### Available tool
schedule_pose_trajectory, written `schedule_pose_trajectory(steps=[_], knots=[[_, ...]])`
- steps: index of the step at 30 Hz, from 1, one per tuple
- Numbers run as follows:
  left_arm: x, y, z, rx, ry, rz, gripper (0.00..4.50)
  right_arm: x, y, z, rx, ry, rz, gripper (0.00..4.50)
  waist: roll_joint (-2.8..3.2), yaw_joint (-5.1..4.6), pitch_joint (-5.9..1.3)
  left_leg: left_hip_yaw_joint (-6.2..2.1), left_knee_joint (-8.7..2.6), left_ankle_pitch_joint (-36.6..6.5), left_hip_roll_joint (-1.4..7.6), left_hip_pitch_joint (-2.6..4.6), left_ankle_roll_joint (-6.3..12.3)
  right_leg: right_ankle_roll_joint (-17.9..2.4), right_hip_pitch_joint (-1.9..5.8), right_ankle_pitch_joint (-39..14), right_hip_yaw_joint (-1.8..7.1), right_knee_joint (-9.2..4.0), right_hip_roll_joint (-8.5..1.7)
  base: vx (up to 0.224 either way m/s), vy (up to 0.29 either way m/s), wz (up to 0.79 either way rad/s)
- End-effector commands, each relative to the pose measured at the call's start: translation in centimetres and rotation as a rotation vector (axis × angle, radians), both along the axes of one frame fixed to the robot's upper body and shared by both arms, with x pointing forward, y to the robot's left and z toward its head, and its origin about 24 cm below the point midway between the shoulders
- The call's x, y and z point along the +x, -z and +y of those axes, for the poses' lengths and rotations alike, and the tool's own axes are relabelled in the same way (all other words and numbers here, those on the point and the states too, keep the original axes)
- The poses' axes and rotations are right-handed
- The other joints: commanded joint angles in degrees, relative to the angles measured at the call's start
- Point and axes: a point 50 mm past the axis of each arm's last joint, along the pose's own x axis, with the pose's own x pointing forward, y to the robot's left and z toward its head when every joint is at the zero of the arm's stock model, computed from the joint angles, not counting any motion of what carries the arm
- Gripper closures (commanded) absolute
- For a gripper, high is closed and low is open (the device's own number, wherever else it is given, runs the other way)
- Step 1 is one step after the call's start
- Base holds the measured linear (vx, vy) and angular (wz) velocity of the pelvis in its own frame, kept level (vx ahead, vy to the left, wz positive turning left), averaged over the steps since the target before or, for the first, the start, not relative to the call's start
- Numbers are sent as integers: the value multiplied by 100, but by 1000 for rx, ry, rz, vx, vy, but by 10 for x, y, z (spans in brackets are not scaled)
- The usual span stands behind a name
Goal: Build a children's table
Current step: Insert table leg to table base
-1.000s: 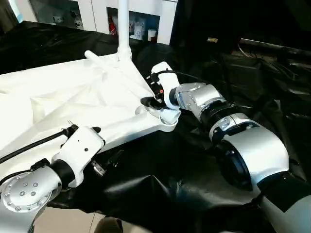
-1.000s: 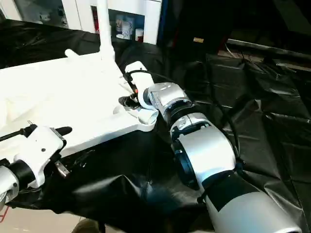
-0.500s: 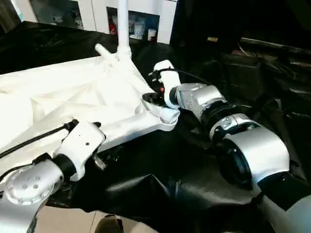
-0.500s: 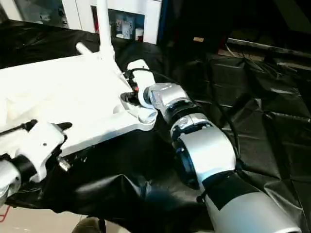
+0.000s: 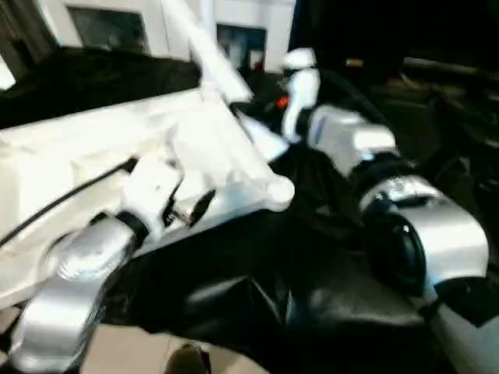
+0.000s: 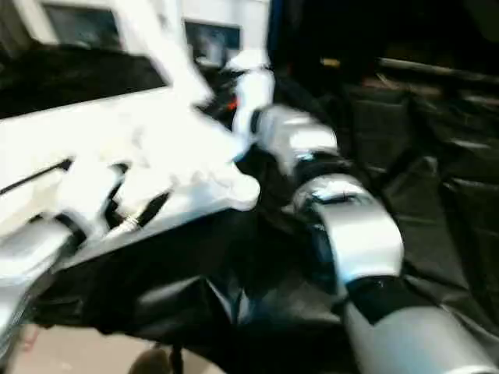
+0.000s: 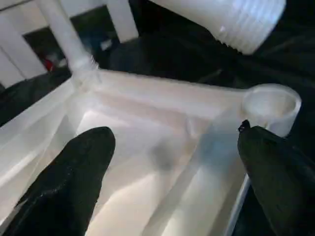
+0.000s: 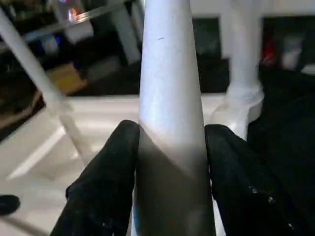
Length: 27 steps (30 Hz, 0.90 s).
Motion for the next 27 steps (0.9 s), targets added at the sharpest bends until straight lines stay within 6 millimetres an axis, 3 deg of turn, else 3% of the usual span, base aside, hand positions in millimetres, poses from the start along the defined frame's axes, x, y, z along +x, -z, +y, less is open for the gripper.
schedule_pose_trajectory(steps=[1, 2, 3, 4, 5, 6, 8, 9, 10, 11, 12, 13, 14, 19, 21, 23, 25, 27], knots=[[14, 0, -9, -59, -7, 6, 0, -5, 3, -27, 59, 107, -88, 269, 185, 4, -603, -6, -370, -1643, 143, 149, -52, -1466, 336, -787, 313, -367, -282, 0, 0, 0], [15, 0, -10, -64, -6, 8, 0, -6, 4, -28, 59, 116, -96, 269, 169, 31, -628, -14, -374, -1541, 138, 130, -47, -1426, 371, -774, 313, -351, -288, 0, 0, 0], [18, -1, -14, -73, 3, 6, 0, -9, 6, -33, 74, 132, -103, 269, 248, 41, -673, -37, -355, -1374, 123, 100, -45, -1430, 395, -745, 308, -305, -292, 0, 0, 0], [21, -2, -18, -92, 14, 6, 0, -13, 8, -39, 100, 174, -123, 269, 248, 8, -653, -11, -364, -1500, 114, 96, -17, -1352, 368, -917, 303, -387, -274, 0, 0, 0], [27, -3, -24, -128, 22, 9, 0, -21, 13, -48, 126, 232, -147, 269, 262, 11, -688, -35, -348, -1498, 111, 97, -23, -1351, 389, -964, 294, -354, -286, 0, 0, 0], [29, -3, -28, -148, 29, 8, 0, -27, 16, -51, 141, 245, -158, 269, 223, 5, -684, -12, -351, -1462, 89, 85, 25, -1213, 386, -1137, 296, -409, -268, 0, 0, 0], [32, -4, -31, -165, 38, 4, 0, -34, 18, -53, 155, 244, -167, 270, 260, -14, -720, -35, -353, -1338, 85, 46, 66, -1072, 406, -1350, 277, -426, -273, 0, 0, 0], [36, -6, -36, -170, 53, 3, 0, -46, 22, -53, 198, 227, -165, 270, 260, -43, -714, -40, -353, -1360, 78, 33, 67, -1047, 407, -1433, 269, -432, -270, 0, 0, 0], [36, -6, -36, -170, 53, 3, 0, -46, 22, -53, 198, 227, -165, 270, 261, -39, -728, -28, -341, -1403, 79, 81, 106, -919, 370, -1587, 272, -470, -265, 0, 0, 0], [42, -8, -40, -209, 61, 10, 0, -57, 26, -50, 213, 203, -163, 270, 243, -86, -711, -39, -355, -1358, 64, 25, 126, -890, 404, -1627, 265, -465, -256, 0, 0, 0], [45, -10, -42, -242, 66, 18, 0, -63, 28, -47, 219, 173, -154, 270, 240, -66, -701, -16, -354, -1386, 47, 50, 155, -711, 375, -2000, 249, -540, -240, 0, 0, 0], [47, -13, -46, -293, 81, 28, 0, -68, 29, -44, 227, 132, -146, 270, 249, -64, -735, -21, -341, -1288, 58, 53, 162, -727, 382, -1936, 260, -533, -255, 0, 0, 0], [49, -17, -51, -420, 120, 80, 0, -75, 30, -40, 230, 74, -136, 270, 206, -78, -736, -32, -352, -1251, 66, 17, 166, -739, 396, -1915, 252, -518, -255, 0, 0, 0], [51, -34, -67, -734, 286, 170, 0, -86, 36, -42, 229, 73, -100, 270, 231, -51, -745, -4, -319, -1222, 67, 66, 217, -732, 326, -2205, 236, -577, -255, 0, 0, 0], [51, -38, -71, -764, 332, 179, 0, -89, 38, -44, 230, 88, -88, 270, 225, -47, -738, -5, -333, -1219, 66, 58, 229, -701, 322, -2145, 229, -582, -231, 0, 0, 0], [50, -44, -77, -808, 407, 192, 0, -95, 38, -43, 242, 84, -74, 270, 276, -55, -748, -27, -350, -1219, 76, 53, 221, -664, 338, -2065, 224, -569, -228, 0, 0, 0], [51, -47, -82, -870, 439, 219, 0, -99, 38, -42, 241, 69, -71, 270, 253, -45, -776, -29, -350, -1075, 82, 31, 241, -766, 374, -1690, 222, -538, -232, 0, 0, 0], [52, -46, -85, -870, 453, 235, 0, -103, 39, -40, 230, 54, -65, 270, 282, -48, -787, -35, -351, -1005, 87, 29, 268, -817, 377, -1468, 226, -528, -227, 0, 0, 0]])
